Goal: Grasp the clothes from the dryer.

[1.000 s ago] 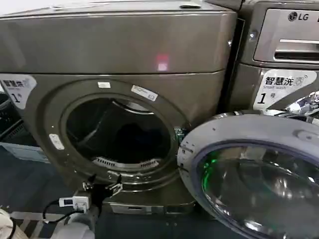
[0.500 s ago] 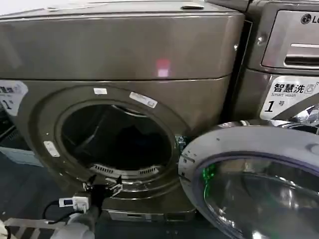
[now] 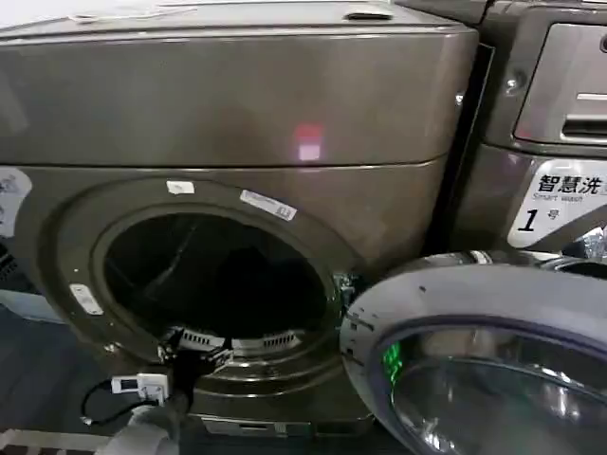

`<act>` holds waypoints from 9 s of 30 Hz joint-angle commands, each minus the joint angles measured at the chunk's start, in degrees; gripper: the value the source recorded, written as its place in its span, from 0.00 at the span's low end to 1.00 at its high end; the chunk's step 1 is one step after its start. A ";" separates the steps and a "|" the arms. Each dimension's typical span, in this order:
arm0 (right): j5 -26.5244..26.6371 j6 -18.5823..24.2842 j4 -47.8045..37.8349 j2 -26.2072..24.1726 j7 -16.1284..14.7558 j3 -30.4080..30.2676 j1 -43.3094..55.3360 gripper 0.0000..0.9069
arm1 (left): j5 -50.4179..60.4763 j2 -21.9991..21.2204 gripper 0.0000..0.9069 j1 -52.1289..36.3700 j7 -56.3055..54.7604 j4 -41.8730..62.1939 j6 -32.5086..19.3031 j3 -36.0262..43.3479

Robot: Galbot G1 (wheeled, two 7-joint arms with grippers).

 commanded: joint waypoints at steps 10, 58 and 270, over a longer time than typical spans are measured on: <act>0.01 -0.03 -0.24 -0.37 0.00 0.02 -0.32 1.00 | -0.01 -0.06 1.00 -0.17 0.10 0.29 2.81 0.18; -0.21 2.91 -0.57 -0.40 0.37 -0.19 -0.38 1.00 | 4.08 0.57 1.00 -33.33 5.98 33.30 2.81 0.46; -4.01 1.10 2.72 2.41 1.37 -3.01 0.75 1.00 | 2.13 -1.19 0.00 -53.58 -4.75 61.06 -26.89 8.72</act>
